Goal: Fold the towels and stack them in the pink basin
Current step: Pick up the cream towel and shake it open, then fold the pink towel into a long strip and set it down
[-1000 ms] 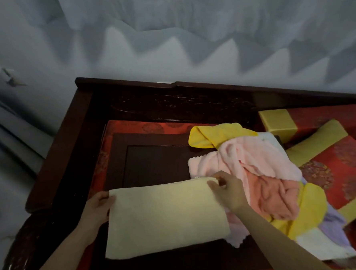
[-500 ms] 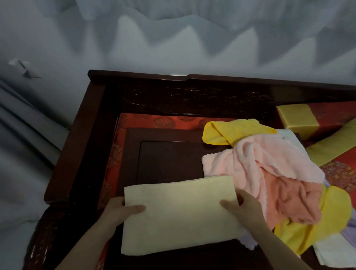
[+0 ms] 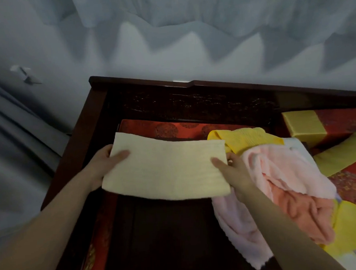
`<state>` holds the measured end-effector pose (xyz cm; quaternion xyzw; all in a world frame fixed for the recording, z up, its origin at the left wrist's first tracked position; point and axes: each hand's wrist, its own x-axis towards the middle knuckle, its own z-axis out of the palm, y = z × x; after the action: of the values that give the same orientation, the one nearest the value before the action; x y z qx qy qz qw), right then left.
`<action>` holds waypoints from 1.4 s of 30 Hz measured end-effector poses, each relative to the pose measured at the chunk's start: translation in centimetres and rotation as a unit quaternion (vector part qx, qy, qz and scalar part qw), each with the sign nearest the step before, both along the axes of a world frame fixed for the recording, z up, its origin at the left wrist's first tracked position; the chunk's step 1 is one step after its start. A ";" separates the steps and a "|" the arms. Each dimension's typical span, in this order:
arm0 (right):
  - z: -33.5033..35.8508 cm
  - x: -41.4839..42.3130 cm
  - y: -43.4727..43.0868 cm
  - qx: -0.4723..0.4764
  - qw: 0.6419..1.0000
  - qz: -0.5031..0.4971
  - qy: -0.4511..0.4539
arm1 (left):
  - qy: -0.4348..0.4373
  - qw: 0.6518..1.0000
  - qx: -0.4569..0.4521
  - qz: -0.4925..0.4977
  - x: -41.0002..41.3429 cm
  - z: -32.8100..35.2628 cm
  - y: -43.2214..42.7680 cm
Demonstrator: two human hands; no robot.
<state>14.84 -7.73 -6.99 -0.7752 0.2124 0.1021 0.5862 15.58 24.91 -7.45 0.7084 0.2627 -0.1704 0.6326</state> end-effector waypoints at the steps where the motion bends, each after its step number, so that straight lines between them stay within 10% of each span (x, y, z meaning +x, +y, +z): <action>1: -1.1 1.1 0.4 -0.009 1.000 -0.004 0.001 | 0.000 1.000 0.008 0.003 0.6 -0.8 0.0; 7: -3.8 3.3 -0.4 -0.081 0.991 0.080 0.073 | 0.023 0.991 0.132 -0.007 1.4 -4.4 -0.2; 14: 3.9 -0.3 -13.5 -0.152 0.984 0.010 -0.091 | -0.106 0.948 0.286 0.086 1.2 0.4 0.7; 24: 0.2 -2.1 -20.1 -0.375 0.915 0.147 -0.010 | -0.140 0.951 0.110 -0.253 0.7 -0.9 -27.8; 33: 1.5 -2.5 -21.7 -0.391 0.904 0.124 -0.124 | -0.111 0.923 0.209 -0.305 -2.2 -3.7 -35.1; 38: 6.6 -1.8 -22.0 -0.322 0.913 0.073 -0.240 | -0.054 0.839 0.399 -0.366 -4.0 -5.1 -34.6; 42: 10.6 -0.9 -22.8 -0.355 0.888 0.112 -0.271 | -0.099 0.950 0.188 -0.230 -4.0 -2.7 -33.6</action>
<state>13.98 -30.57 3.65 -0.9476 -0.0206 -0.1290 0.2916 11.63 -8.71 -10.13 0.8692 0.0555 -0.1877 0.4541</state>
